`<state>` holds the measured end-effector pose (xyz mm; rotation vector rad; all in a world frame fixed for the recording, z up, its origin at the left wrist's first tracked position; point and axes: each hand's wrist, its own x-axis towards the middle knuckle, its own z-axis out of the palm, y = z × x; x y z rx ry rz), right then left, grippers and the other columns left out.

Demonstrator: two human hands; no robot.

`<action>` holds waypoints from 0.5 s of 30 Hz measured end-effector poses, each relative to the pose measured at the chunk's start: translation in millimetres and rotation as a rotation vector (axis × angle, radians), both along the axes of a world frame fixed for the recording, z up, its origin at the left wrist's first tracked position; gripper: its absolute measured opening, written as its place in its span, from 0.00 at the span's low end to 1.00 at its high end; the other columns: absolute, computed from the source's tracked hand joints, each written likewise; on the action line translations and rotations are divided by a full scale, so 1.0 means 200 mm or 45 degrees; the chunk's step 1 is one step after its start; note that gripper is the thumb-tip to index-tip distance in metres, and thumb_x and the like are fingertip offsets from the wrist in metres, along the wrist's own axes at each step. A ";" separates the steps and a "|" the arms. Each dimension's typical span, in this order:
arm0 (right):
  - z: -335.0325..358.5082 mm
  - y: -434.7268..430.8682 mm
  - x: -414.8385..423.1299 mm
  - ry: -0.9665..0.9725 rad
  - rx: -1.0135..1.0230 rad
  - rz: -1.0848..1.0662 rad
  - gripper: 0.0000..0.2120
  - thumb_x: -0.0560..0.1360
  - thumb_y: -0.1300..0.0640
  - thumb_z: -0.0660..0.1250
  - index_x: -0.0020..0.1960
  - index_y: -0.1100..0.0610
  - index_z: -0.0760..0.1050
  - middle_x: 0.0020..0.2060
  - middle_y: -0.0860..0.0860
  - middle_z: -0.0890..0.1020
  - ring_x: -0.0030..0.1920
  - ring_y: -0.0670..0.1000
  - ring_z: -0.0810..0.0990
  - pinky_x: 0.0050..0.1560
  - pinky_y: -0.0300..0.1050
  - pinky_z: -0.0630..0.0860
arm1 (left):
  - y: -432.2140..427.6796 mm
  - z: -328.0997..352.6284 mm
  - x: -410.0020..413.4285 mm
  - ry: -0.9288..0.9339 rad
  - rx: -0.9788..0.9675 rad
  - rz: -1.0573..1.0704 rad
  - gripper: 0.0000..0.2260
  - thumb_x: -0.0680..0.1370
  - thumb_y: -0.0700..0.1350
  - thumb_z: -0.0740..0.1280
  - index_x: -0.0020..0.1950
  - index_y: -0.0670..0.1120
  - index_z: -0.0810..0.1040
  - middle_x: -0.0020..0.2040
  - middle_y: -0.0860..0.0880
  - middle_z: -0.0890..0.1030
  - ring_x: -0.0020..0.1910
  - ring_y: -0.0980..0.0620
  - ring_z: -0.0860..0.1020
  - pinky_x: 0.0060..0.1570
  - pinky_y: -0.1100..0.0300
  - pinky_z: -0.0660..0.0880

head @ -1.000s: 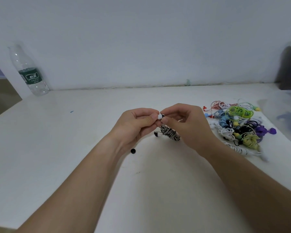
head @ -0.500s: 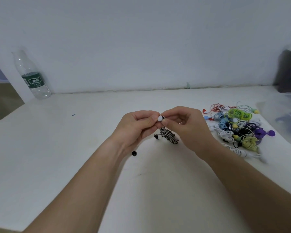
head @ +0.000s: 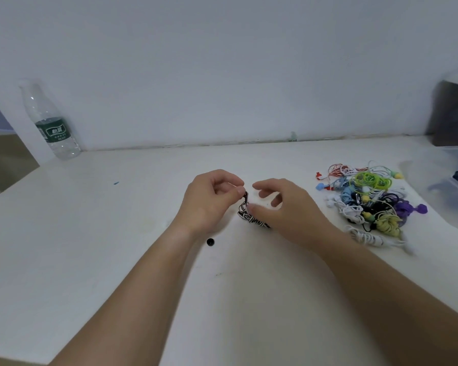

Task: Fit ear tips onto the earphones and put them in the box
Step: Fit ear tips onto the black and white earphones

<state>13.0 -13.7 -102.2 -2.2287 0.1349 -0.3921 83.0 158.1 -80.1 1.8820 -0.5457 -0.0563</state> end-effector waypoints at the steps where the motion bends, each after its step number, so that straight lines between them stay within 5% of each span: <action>1: 0.00 0.01 -0.01 0.068 -0.121 0.010 0.25 0.70 0.40 0.74 0.65 0.43 0.75 0.53 0.41 0.77 0.49 0.43 0.76 0.54 0.43 0.74 | 0.00 -0.01 0.01 -0.039 0.045 0.018 0.02 0.76 0.46 0.73 0.47 0.53 0.84 0.37 0.53 0.83 0.37 0.55 0.80 0.43 0.61 0.75; 5: 0.00 0.08 0.00 0.200 -0.391 -0.054 0.31 0.67 0.34 0.72 0.66 0.44 0.75 0.52 0.44 0.75 0.56 0.48 0.73 0.58 0.47 0.72 | 0.00 -0.02 0.01 -0.109 0.156 0.043 0.03 0.76 0.48 0.71 0.47 0.57 0.83 0.38 0.56 0.83 0.34 0.58 0.77 0.38 0.66 0.72; 9: 0.00 0.14 0.02 0.199 -0.544 -0.085 0.17 0.72 0.38 0.69 0.56 0.45 0.79 0.47 0.47 0.74 0.54 0.52 0.75 0.53 0.49 0.72 | -0.02 -0.02 0.01 -0.081 0.210 0.029 0.06 0.79 0.48 0.67 0.51 0.58 0.84 0.42 0.54 0.82 0.38 0.57 0.77 0.40 0.67 0.71; 15: 0.00 0.10 0.00 0.096 -0.191 -0.093 0.04 0.72 0.48 0.71 0.42 0.47 0.78 0.34 0.42 0.80 0.38 0.45 0.76 0.40 0.44 0.72 | -0.03 -0.02 0.01 -0.061 0.231 -0.085 0.11 0.82 0.44 0.61 0.54 0.52 0.83 0.48 0.59 0.81 0.51 0.60 0.77 0.48 0.68 0.69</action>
